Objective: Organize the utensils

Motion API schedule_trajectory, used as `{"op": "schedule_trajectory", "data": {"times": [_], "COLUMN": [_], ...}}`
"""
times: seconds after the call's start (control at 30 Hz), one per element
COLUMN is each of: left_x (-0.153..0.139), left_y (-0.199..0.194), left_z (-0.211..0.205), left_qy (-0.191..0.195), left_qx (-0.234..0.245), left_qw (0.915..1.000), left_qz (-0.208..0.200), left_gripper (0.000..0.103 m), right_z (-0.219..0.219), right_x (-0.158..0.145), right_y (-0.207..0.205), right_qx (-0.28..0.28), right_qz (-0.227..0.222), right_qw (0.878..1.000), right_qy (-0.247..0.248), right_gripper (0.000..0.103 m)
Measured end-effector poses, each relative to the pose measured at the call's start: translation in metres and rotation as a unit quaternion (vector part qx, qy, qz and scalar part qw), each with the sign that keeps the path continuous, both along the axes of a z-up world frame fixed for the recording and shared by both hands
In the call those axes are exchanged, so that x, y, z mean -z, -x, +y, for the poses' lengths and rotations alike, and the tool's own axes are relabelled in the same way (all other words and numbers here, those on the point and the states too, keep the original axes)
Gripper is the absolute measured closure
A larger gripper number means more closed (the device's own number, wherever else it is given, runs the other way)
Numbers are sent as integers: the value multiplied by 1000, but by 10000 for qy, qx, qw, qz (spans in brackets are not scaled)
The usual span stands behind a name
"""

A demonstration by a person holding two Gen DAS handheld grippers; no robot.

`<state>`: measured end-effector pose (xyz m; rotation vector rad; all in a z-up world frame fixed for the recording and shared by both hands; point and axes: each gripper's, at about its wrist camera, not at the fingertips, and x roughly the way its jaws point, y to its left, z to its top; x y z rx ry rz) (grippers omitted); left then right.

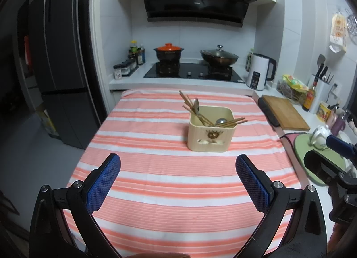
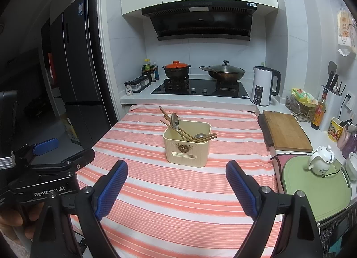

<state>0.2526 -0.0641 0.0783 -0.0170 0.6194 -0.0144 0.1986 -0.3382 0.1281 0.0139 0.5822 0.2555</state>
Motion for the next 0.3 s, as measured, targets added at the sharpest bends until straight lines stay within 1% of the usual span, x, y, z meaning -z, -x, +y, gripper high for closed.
{"op": "schedule_trajectory", "data": {"times": [0.13, 0.2, 0.3], "left_x": [1, 1, 1], "left_y": [0, 3, 4], "left_z": [0, 0, -2], "left_qy": [9, 6, -43], "left_qx": [16, -7, 20], "left_qw": [10000, 9999, 9998], "left_qz": [-11, -140, -198], "left_gripper": [0, 0, 1], "right_z": [0, 0, -1], "right_x": [0, 1, 2], "right_y": [0, 0, 0], "right_qx": [3, 5, 5], "right_qz": [5, 12, 18], "right_qw": [10000, 10000, 10000], "right_qy": [1, 0, -14], "right_gripper": [12, 12, 12]}}
